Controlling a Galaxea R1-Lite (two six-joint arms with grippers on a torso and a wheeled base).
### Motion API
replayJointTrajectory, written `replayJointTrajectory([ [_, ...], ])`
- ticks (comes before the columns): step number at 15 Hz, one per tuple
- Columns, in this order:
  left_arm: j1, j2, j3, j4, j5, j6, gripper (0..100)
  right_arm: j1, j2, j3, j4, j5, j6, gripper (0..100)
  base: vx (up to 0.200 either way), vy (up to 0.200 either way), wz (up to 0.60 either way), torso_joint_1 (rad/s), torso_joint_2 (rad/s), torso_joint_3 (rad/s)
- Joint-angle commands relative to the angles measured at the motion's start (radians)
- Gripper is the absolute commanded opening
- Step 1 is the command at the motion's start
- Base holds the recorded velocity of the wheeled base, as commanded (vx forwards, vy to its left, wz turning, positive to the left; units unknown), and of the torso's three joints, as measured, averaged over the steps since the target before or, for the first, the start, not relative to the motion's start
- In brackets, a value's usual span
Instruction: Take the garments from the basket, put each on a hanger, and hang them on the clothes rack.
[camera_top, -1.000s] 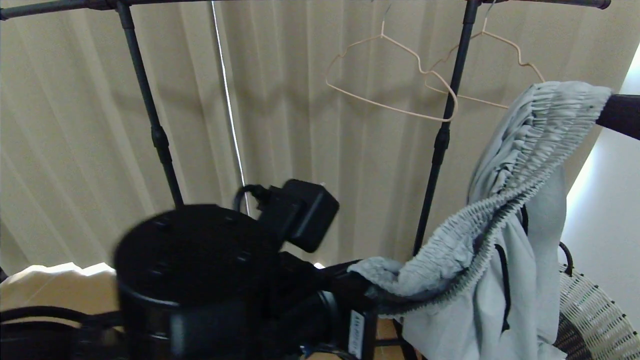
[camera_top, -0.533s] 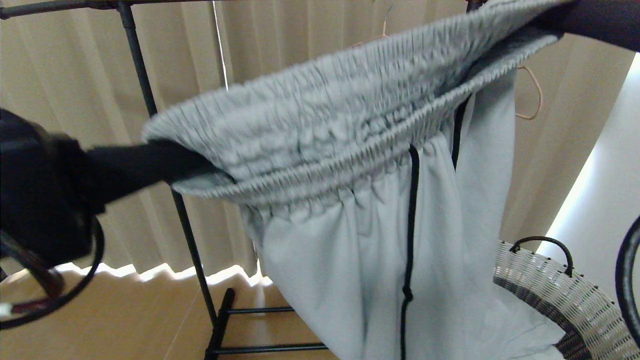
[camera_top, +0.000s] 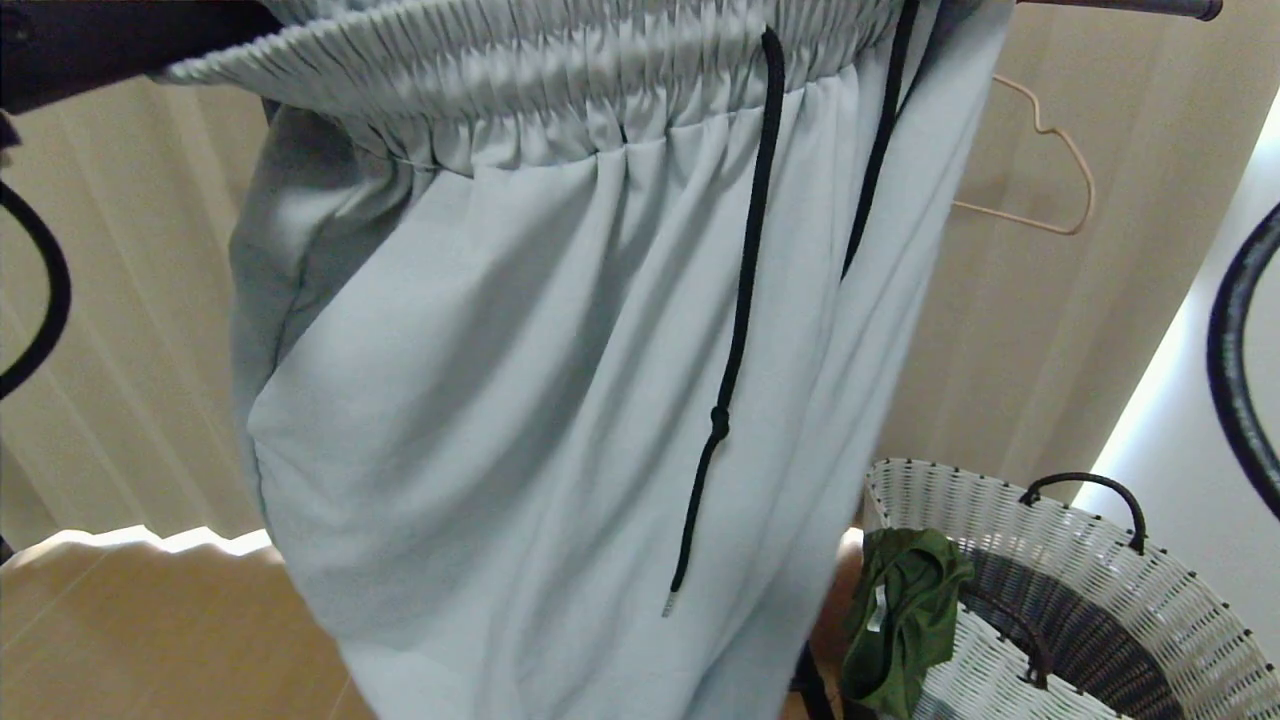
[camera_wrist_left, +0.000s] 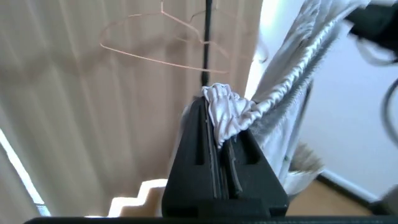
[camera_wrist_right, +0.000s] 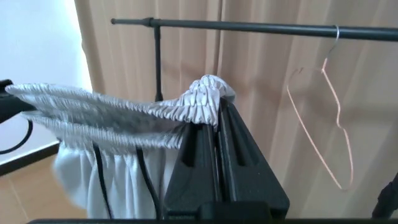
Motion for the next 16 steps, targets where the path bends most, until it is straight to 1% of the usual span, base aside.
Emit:
replayJointTrajectory([
  [1,0.006,0.112,-0.007,0.002,0.008,0.021,0,-0.083,0.002,0.057,-0.001,-0.002,-0.001,0,0.0,0.0,0.0,0.0,0.0,0.0],
  [2,0.02,0.158,-0.009,0.007,0.016,0.044,0,-0.127,-0.004,0.104,-0.004,-0.002,-0.001,0,0.0,0.0,0.0,0.0,0.0,0.0],
  [3,0.029,0.202,-0.017,0.007,0.042,0.115,0,-0.16,-0.012,0.147,-0.004,0.0,0.001,0,0.0,0.0,0.0,0.0,0.0,0.0],
  [4,0.033,0.239,-0.027,0.005,0.068,0.159,0,-0.172,-0.017,0.189,-0.006,0.003,0.001,0,0.0,0.0,0.0,0.0,0.0,0.0],
  [5,0.044,0.276,-0.05,0.007,0.117,0.173,0,-0.172,-0.02,0.238,-0.007,0.001,0.004,0,0.0,0.0,0.0,0.0,0.0,0.0],
  [7,0.044,0.287,-0.063,0.018,0.16,0.175,0,-0.172,-0.02,0.282,-0.007,0.0,0.004,0,0.0,0.0,0.0,0.0,0.0,0.0],
  [10,0.046,0.262,-0.063,0.087,0.162,0.173,0,-0.178,-0.014,0.308,-0.065,-0.007,0.004,0,0.0,0.0,0.0,0.0,0.0,0.0],
  [11,0.046,0.248,-0.063,0.124,0.175,0.17,0,-0.2,-0.004,0.31,-0.09,-0.005,0.002,0,0.0,0.0,0.0,0.0,0.0,0.0],
  [12,0.046,0.245,-0.061,0.13,0.185,0.17,0,-0.204,-0.001,0.31,-0.091,-0.007,0.002,0,0.0,0.0,0.0,0.0,0.0,0.0],
  [13,0.043,0.247,-0.061,0.128,0.223,0.167,0,-0.218,0.002,0.308,-0.091,-0.007,0.002,0,0.0,0.0,0.0,0.0,0.0,0.0],
  [14,0.043,0.252,-0.064,0.124,0.241,0.162,0,-0.224,0.0,0.308,-0.091,-0.007,0.002,0,0.0,0.0,0.0,0.0,0.0,0.0],
  [15,0.043,0.255,-0.067,0.124,0.248,0.152,0,-0.227,0.0,0.308,-0.09,-0.007,0.001,0,0.0,0.0,0.0,0.0,0.0,0.0],
  [16,0.041,0.27,-0.084,0.122,0.252,0.119,0,-0.247,0.0,0.308,-0.079,-0.007,-0.002,0,0.0,0.0,0.0,0.0,0.0,0.0],
])
